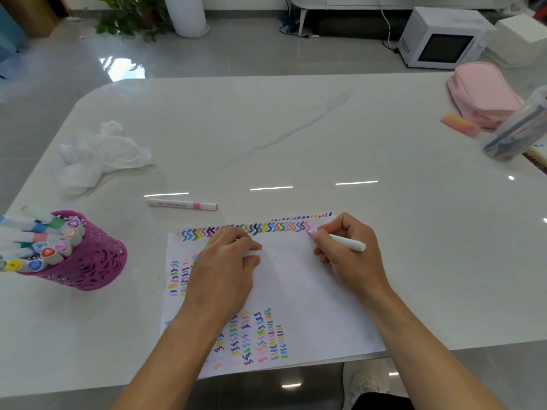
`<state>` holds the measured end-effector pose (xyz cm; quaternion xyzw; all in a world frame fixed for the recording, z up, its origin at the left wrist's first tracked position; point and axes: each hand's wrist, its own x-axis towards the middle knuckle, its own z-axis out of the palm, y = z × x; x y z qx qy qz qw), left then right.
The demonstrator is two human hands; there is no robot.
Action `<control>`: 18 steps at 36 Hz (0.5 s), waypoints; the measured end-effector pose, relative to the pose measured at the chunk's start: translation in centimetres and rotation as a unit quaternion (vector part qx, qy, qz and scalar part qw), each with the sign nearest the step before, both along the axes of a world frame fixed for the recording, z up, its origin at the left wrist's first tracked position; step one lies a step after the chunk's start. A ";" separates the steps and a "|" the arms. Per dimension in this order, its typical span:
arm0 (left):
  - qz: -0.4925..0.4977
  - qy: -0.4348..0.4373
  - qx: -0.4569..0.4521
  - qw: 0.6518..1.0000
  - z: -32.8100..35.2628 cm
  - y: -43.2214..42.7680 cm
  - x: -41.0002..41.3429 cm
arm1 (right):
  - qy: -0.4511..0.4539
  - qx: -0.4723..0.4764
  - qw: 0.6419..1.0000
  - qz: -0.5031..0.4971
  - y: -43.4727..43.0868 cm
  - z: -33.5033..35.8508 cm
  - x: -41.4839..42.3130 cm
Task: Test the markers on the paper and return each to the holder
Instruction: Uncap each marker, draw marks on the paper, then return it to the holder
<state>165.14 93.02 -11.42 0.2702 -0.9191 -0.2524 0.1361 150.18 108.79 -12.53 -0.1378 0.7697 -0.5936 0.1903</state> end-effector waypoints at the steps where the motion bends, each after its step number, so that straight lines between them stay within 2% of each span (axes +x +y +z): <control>1: 0.001 0.000 0.001 1.000 0.0 0.0 0.0 | 0.000 -0.001 1.000 0.003 0.0 0.0 0.0; 10: 0.005 -0.002 -0.004 1.000 0.0 -0.3 0.3 | 0.010 -0.088 0.995 -0.041 0.8 1.2 -0.4; 15: 0.009 0.016 0.006 1.000 0.0 -0.4 0.3 | 0.035 -0.104 0.994 -0.015 0.5 1.9 0.1; 18: 0.019 0.041 0.030 0.999 0.5 -0.6 0.3 | 0.055 -0.076 0.996 0.014 0.1 2.0 0.3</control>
